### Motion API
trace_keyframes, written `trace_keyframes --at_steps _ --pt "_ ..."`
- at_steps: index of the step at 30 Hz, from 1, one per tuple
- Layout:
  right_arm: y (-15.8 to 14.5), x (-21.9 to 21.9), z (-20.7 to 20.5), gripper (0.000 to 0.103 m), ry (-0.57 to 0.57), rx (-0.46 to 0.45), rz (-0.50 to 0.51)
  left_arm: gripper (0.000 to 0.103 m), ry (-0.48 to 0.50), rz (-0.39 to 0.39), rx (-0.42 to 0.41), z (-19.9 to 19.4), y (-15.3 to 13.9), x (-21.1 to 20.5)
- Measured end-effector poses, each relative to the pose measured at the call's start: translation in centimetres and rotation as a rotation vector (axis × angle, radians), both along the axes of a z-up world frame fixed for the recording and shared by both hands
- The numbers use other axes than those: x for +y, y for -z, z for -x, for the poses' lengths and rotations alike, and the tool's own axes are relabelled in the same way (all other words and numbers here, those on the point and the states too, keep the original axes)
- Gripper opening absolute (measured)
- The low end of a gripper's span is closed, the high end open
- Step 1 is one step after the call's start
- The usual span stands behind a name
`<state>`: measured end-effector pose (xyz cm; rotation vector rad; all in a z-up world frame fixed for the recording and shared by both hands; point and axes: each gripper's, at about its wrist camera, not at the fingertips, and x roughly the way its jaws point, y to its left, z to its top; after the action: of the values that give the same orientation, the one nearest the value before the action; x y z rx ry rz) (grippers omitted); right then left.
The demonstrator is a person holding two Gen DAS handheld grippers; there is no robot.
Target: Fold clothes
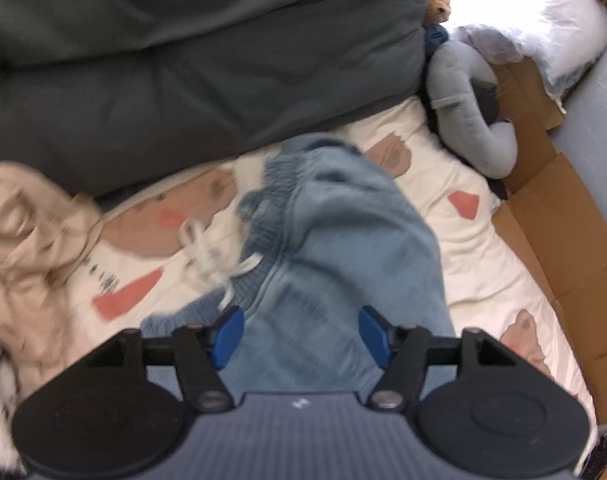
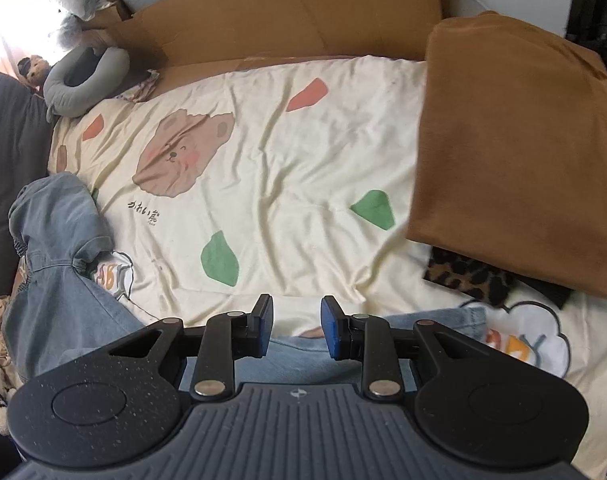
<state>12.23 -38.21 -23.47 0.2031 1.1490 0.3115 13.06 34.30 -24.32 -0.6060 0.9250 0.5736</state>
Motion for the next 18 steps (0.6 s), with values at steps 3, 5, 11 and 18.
trace_keyframes --at_steps 3,5,11,18 --pt "0.5 1.0 -0.6 0.04 -0.011 -0.009 -0.016 0.067 0.014 -0.018 -0.01 -2.5 0.3 0.2" --pt "1.1 1.7 -1.1 0.04 -0.014 -0.007 -0.028 0.067 0.038 -0.046 -0.004 -4.6 0.5 0.4" --pt "3.1 4.3 -3.0 0.04 -0.045 0.006 -0.064 0.072 0.054 -0.081 -0.006 -9.6 1.0 1.3" --pt "5.0 7.5 -5.9 0.041 -0.085 0.008 -0.084 0.077 0.085 -0.134 0.026 -14.5 2.9 2.5"
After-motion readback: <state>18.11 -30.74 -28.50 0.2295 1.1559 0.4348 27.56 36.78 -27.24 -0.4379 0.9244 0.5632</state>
